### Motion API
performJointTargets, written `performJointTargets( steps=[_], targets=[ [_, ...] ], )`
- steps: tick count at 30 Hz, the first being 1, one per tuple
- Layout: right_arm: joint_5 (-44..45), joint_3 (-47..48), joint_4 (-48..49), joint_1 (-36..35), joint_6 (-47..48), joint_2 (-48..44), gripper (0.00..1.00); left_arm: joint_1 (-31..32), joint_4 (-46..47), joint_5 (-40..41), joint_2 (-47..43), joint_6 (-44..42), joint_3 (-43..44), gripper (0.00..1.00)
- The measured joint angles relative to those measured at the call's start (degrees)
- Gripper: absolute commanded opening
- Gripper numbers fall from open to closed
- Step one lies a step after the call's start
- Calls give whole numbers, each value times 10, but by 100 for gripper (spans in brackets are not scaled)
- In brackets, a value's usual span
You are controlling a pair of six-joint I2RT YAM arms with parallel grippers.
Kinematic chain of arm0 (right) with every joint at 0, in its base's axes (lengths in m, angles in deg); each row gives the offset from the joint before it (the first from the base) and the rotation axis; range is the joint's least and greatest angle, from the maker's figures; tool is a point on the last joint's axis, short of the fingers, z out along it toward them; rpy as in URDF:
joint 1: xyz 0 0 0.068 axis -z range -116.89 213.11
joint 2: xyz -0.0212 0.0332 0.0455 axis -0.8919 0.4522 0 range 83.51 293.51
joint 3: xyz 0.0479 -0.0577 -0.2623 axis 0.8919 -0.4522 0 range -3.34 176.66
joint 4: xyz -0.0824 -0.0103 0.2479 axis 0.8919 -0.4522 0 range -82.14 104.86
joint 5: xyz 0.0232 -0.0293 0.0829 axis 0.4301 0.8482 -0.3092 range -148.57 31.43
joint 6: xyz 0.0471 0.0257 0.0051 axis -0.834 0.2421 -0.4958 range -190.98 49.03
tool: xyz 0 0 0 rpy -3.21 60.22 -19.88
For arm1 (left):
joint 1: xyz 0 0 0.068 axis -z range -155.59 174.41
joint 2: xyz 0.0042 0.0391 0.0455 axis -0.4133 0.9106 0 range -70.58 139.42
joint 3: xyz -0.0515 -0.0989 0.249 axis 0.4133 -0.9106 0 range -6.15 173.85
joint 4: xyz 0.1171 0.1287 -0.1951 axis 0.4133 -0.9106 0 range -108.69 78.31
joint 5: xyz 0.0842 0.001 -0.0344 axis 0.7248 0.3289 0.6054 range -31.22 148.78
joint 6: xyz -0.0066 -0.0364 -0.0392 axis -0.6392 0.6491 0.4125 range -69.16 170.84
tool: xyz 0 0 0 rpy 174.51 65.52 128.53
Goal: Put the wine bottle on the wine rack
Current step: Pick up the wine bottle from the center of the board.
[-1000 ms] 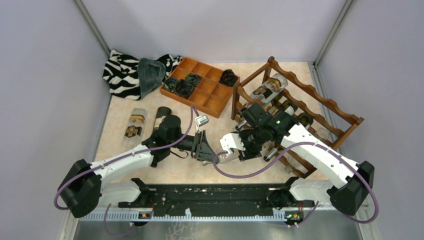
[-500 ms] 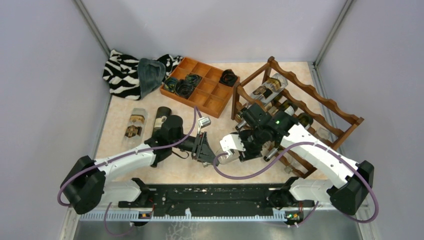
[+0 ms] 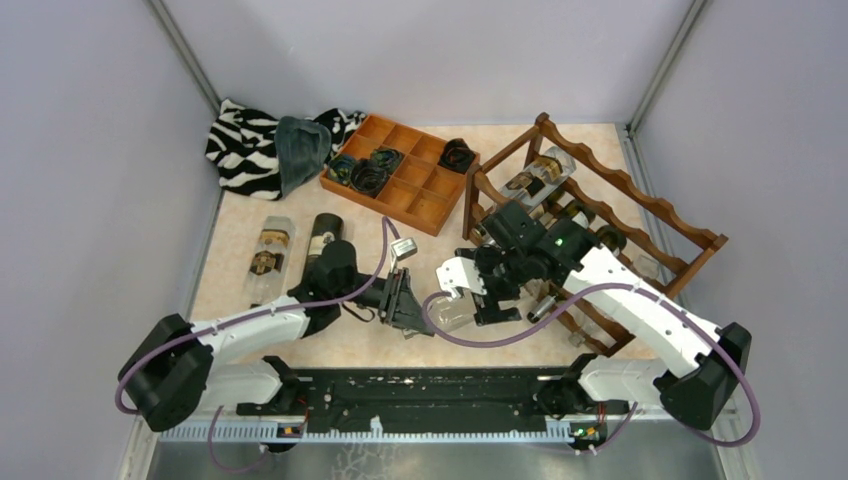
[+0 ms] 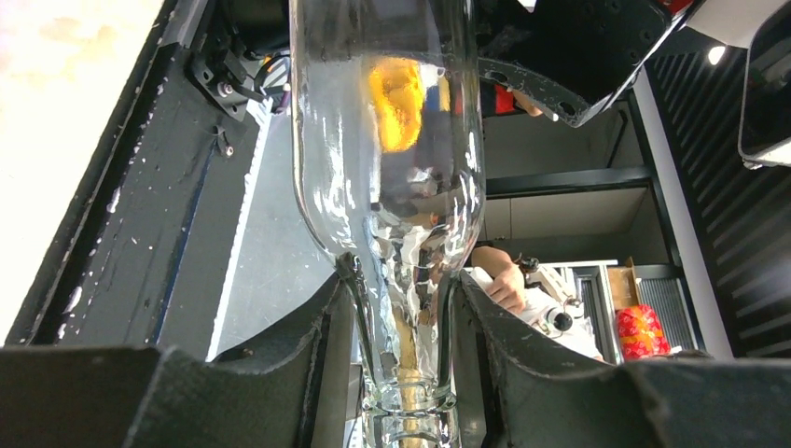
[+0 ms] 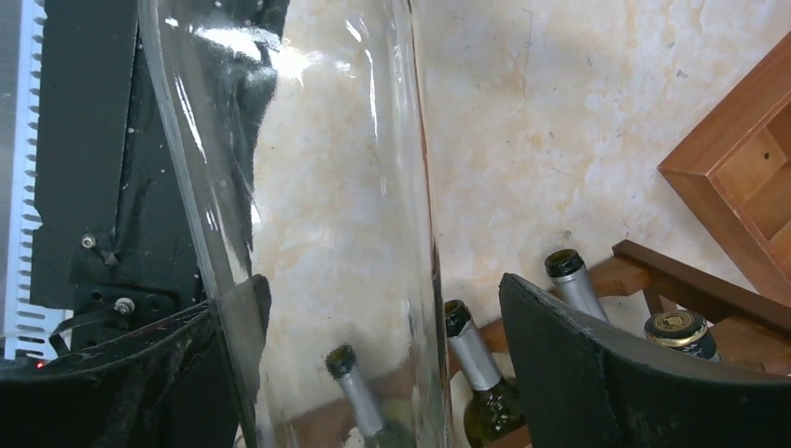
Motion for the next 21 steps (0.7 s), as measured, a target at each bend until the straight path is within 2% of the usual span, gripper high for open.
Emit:
performJointTargets(
  steps=[3, 13, 21],
  targets=[
    [-5, 6, 0, 0, -11, 1, 98, 0, 26, 0, -3, 13, -8, 0],
    [-94, 112, -63, 16, -2, 19, 98, 0, 13, 1, -7, 0, -9, 0],
    [-198, 195, -111, 106, 3, 18, 98, 0, 2, 17, -7, -8, -9, 0]
  ],
)
